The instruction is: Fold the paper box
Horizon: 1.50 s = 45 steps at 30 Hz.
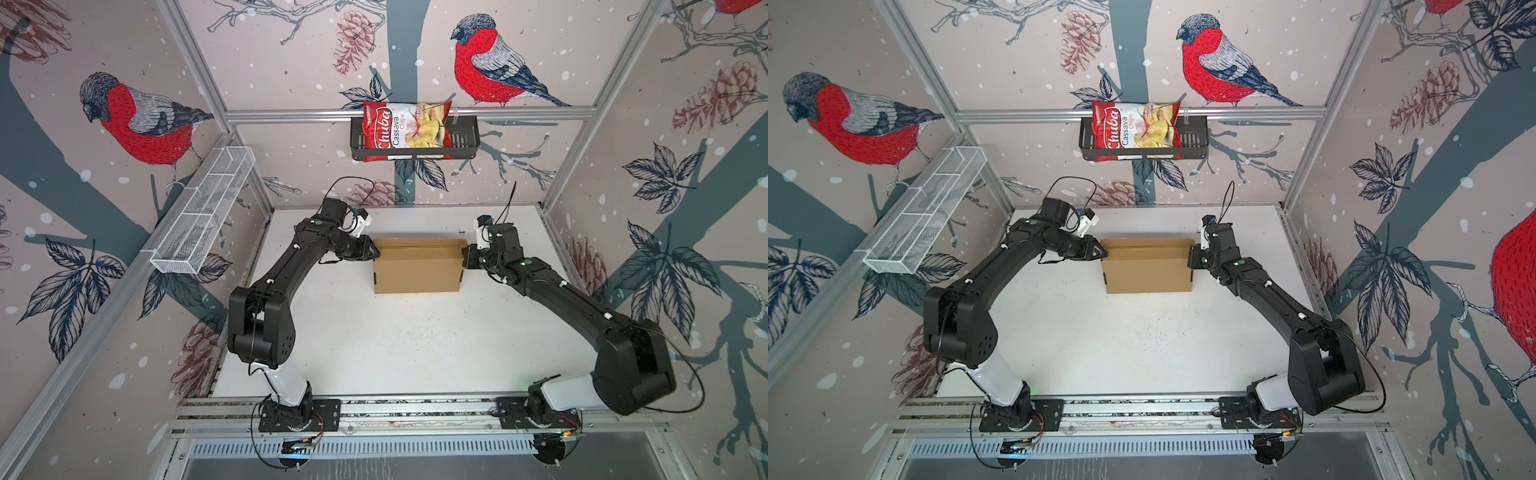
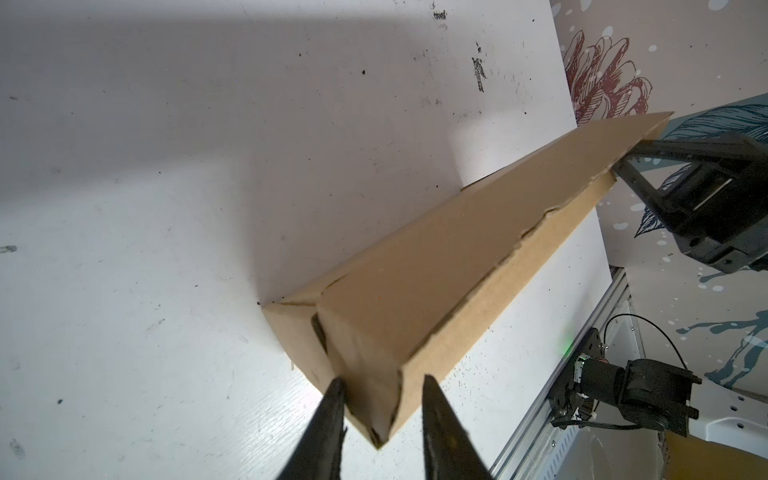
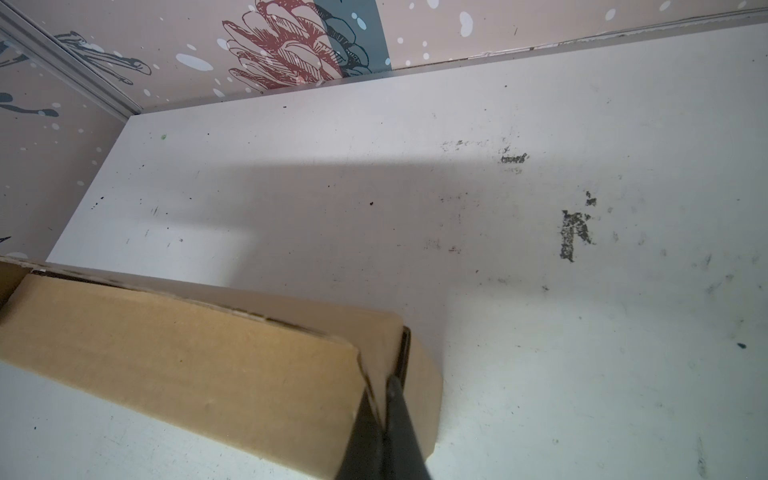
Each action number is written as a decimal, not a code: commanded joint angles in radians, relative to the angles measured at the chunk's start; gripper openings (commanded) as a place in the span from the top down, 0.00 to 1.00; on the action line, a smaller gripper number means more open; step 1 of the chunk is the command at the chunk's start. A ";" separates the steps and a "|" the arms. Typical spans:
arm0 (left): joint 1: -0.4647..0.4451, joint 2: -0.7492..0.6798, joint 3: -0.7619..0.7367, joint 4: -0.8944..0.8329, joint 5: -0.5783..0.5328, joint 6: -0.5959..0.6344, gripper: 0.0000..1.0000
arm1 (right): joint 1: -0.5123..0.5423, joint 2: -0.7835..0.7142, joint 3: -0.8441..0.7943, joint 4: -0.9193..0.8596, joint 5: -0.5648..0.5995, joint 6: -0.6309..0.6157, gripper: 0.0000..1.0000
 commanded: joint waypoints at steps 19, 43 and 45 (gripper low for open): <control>-0.015 0.032 0.019 -0.029 0.013 0.024 0.76 | 0.005 0.017 -0.003 -0.125 -0.028 0.005 1.00; 0.025 0.006 0.116 -0.083 -0.009 0.049 0.58 | 0.011 0.036 0.022 -0.134 -0.028 0.001 1.00; 0.025 0.017 0.118 -0.088 0.002 0.052 0.63 | 0.011 0.038 0.022 -0.134 -0.028 0.000 1.00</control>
